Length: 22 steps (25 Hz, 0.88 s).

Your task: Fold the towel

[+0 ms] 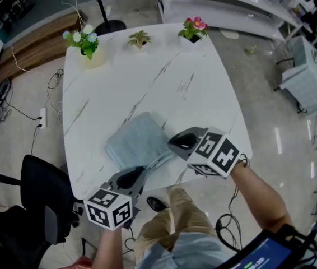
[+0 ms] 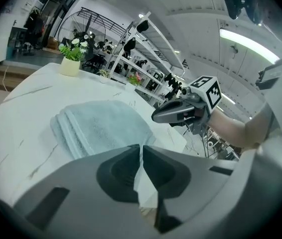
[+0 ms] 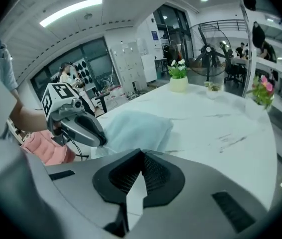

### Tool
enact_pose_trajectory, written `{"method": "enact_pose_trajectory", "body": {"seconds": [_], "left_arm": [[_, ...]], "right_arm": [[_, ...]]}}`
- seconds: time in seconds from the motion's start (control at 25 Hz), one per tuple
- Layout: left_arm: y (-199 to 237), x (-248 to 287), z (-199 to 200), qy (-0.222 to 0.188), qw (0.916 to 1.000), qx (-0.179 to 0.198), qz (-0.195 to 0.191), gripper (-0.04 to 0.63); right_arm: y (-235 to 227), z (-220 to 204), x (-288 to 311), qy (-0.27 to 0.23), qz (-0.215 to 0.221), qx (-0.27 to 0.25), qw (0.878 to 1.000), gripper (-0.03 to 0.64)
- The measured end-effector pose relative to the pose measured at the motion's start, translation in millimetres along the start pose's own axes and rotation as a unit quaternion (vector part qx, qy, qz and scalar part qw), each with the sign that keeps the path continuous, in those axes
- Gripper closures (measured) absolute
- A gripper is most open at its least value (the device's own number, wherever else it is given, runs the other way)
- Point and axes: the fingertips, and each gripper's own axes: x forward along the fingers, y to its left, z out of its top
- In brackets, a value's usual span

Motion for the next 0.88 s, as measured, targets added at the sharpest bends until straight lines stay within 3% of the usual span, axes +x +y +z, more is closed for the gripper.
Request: {"method": "enact_pose_trajectory", "body": {"seconds": [0.12, 0.24, 0.36, 0.4, 0.48, 0.52, 0.88], "left_arm": [[-8, 2, 10, -0.008, 0.9999, 0.005, -0.007, 0.571], [-14, 9, 11, -0.004, 0.9999, 0.010, -0.013, 0.571], [-15, 14, 7, 0.002, 0.9999, 0.008, -0.013, 0.571], [-13, 15, 5, 0.005, 0.9999, 0.006, -0.011, 0.571], [-9, 16, -1, 0.011, 0.9999, 0.003, -0.008, 0.571], [-8, 17, -3, 0.014, 0.9999, 0.001, -0.006, 0.571], [-24, 17, 15, 0.000, 0.9999, 0.010, -0.013, 0.571]], "right_arm": [[-8, 20, -15, -0.012, -0.011, -0.013, 1.000, 0.600], [-12, 11, -11, 0.004, -0.006, 0.001, 1.000, 0.585], [-1, -19, 7, 0.039, 0.034, 0.031, 0.998, 0.433], [4, -28, 12, 0.049, 0.045, 0.037, 0.997, 0.416], [9, -40, 23, 0.059, 0.052, 0.038, 0.996, 0.450], [9, -42, 25, 0.060, 0.047, 0.032, 0.997, 0.552], [-3, 7, -14, 0.017, 0.018, -0.023, 0.999, 0.569]]}}
